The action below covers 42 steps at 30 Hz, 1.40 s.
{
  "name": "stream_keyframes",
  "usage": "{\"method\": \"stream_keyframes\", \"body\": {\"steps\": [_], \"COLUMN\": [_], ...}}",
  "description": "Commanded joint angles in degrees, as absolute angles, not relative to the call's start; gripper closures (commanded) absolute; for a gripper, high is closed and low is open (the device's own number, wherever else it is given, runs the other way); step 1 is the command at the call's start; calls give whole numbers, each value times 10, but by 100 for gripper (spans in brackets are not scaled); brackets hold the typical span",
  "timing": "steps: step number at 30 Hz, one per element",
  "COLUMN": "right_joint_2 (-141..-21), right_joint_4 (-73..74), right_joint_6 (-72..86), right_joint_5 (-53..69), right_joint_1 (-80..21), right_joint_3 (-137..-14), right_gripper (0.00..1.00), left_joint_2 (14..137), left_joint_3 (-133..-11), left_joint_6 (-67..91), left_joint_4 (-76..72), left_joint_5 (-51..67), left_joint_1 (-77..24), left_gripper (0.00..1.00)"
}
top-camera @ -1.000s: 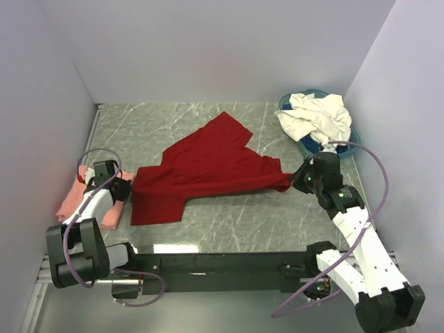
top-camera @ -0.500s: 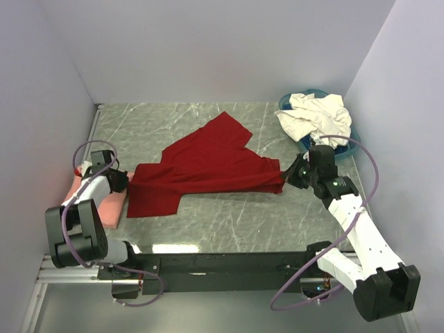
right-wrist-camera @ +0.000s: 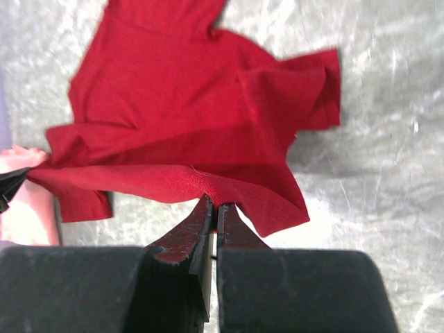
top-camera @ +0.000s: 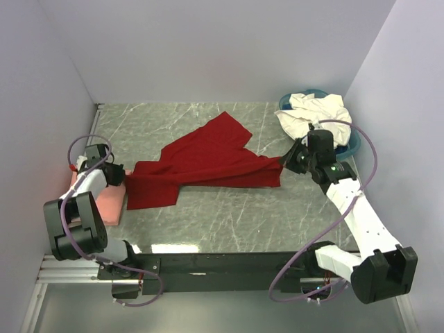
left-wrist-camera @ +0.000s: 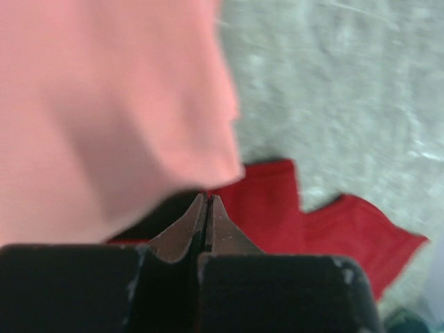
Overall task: Fold and stack the t-shirts
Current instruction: Flatten the tshirt out
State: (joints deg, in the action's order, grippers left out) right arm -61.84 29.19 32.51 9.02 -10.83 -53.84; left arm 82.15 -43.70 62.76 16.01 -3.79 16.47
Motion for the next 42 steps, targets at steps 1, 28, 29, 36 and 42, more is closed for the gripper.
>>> {"method": "stream_keyframes", "body": {"steps": [1, 28, 29, 36, 42], "right_joint_2": [-621, -1056, -1068, -1057, -963], "right_joint_4": [265, 126, 117, 47, 5], "right_joint_6": [323, 333, 335, 343, 351], "right_joint_5": [71, 76, 79, 87, 88], "right_joint_1": [-94, -33, -32, -14, -4], "right_joint_3": [-606, -1340, -1359, -1315, -1081], "right_gripper": [100, 100, 100, 100, 100], "left_joint_2": [780, 1097, 1113, 1129, 1011], "left_joint_3": [-472, -1286, -1313, -1347, -1090], "left_joint_6": [628, 669, 683, 728, 704], "left_joint_4": [135, 54, 47, -46, -90], "left_joint_5": [-5, 205, 218, 256, 272], "left_joint_1": [167, 173, 177, 207, 207], "left_gripper": [99, 99, 99, 99, 99]}}
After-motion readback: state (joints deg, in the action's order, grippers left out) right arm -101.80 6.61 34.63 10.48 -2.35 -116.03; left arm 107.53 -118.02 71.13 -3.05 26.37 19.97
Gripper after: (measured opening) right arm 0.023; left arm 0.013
